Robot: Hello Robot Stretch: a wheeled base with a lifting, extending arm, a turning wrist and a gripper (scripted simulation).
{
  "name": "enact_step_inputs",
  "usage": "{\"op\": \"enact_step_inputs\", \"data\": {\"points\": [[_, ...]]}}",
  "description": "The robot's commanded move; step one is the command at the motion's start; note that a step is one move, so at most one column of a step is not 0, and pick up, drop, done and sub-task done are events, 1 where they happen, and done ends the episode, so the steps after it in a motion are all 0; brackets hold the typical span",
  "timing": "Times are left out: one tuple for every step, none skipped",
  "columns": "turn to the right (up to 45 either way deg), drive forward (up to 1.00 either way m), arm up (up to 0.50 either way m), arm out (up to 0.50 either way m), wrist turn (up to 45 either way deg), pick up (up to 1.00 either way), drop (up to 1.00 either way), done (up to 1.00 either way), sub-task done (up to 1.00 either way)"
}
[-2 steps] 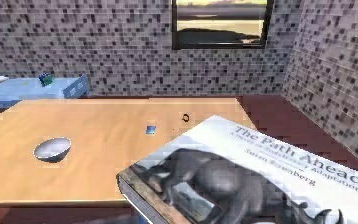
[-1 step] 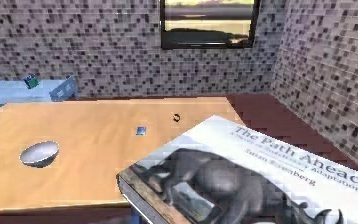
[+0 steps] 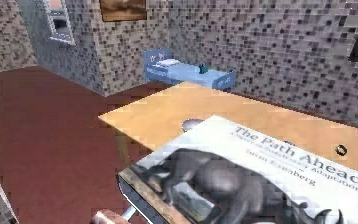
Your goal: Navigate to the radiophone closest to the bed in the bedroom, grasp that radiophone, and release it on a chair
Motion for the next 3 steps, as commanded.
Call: {"op": "enact_step_inputs", "data": {"points": [[-45.0, 0.00, 0.00, 0.00, 0.0, 0.00, 0.00, 0.00, 0.00], [-30.0, 0.00, 0.00, 0.00, 0.0, 0.00, 0.00, 0.00, 0.00], [0.0, 0.00, 0.00, 0.30, 0.0, 0.00, 0.00, 0.00, 0.00]]}}
